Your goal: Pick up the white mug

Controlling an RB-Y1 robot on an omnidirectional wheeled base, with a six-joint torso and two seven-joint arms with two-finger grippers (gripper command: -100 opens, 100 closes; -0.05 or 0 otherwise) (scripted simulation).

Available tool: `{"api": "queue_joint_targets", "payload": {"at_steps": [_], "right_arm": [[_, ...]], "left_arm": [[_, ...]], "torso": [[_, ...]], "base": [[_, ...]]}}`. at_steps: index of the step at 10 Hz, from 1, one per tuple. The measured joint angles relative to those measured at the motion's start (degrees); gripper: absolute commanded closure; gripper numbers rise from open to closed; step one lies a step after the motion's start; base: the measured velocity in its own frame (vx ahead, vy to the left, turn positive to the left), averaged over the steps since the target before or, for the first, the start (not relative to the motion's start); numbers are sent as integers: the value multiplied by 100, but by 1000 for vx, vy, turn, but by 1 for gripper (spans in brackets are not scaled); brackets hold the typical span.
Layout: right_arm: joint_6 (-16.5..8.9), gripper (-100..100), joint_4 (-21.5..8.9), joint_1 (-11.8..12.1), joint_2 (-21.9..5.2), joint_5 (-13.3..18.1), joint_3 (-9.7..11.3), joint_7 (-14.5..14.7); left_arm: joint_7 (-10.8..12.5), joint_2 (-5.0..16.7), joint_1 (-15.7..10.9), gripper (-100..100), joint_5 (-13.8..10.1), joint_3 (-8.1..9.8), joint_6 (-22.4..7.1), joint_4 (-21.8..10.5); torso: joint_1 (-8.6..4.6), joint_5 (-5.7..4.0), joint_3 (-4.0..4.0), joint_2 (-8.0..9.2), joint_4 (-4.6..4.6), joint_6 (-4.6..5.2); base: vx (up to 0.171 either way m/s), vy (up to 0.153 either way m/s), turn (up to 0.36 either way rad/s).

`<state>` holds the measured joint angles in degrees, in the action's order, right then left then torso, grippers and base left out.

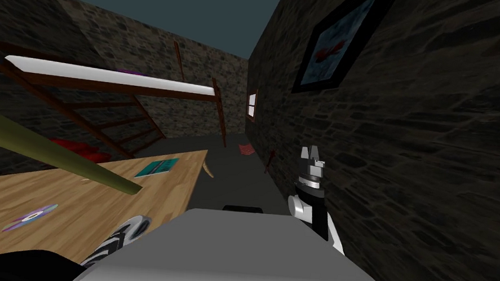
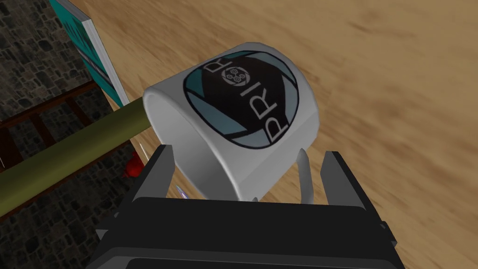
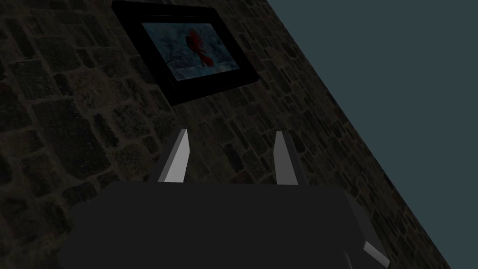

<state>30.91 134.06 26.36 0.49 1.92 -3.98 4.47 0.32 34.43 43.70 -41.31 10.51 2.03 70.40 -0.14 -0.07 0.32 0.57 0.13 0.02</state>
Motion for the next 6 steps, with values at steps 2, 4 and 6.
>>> {"api": "queue_joint_targets", "payload": {"at_steps": [2,4,6], "right_arm": [[0,0,0,1,0,0,-1,0],[0,0,0,2,-1,0,-1,0],[0,0,0,2,-1,0,-2,0]], "left_arm": [[99,85,-204,-100,-26,62,-99,-214],[102,79,-203,100,-26,59,-110,-225],[111,78,-208,100,-31,63,-110,-222]], "torso": [[7,1,-5,-9,-2,-5],[25,-1,-18,-33,-5,-2],[25,1,-23,-40,-10,-2]], "base": [[-51,-39,-17],[-4,-3,3],[0,0,0]]}}
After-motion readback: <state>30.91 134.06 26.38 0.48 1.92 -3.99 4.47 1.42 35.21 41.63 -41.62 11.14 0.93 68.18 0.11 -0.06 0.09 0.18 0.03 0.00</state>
